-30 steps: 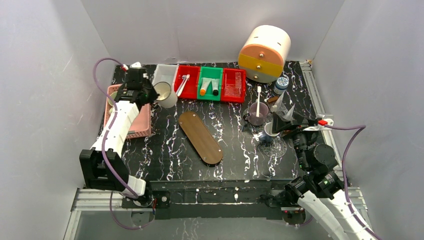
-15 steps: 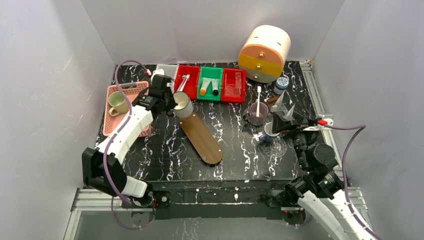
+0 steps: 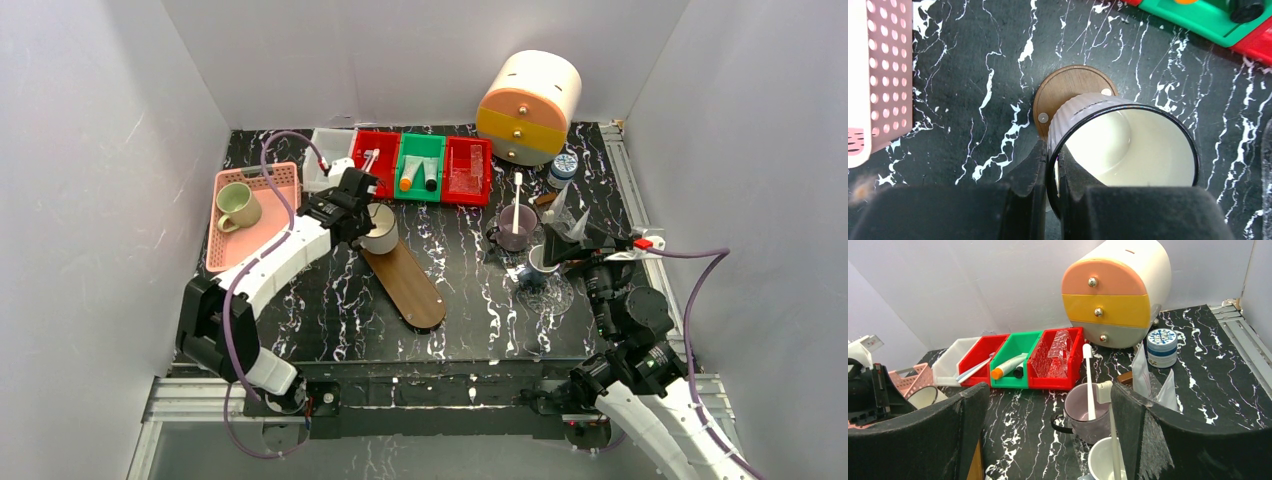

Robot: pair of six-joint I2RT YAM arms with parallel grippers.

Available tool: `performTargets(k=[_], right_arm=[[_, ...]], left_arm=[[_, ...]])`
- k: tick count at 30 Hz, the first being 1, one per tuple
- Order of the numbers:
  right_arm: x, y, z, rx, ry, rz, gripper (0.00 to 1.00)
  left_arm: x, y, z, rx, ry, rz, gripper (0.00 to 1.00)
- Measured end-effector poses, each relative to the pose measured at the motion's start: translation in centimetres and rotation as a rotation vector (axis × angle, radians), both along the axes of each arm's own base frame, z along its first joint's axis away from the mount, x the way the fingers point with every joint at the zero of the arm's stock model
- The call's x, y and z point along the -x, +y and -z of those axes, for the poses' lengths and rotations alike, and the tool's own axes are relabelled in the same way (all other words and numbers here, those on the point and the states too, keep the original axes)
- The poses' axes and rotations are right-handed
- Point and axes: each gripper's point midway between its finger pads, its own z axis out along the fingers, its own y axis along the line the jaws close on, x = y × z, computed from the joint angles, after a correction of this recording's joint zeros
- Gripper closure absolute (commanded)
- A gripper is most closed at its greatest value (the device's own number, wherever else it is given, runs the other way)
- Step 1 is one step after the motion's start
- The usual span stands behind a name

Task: Prepare toiletry sets of a toothbrush and toothpaste on the tray
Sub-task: Place the cup on the tray.

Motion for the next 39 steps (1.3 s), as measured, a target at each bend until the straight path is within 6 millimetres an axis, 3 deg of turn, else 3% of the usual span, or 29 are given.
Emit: performTargets(k=[12, 39], right_arm=[[-0.1, 0.0, 0.1, 0.002, 0.003, 0.0, 0.01], [0.0, 0.1, 0.1, 0.002, 0.003, -0.001, 0.01]], left_arm=[[0.3, 0.0, 3.7, -0.046, 0.063, -0.027, 1.0], [-0.6, -0.3, 3.8, -0.055, 0.042, 0.003, 0.97]])
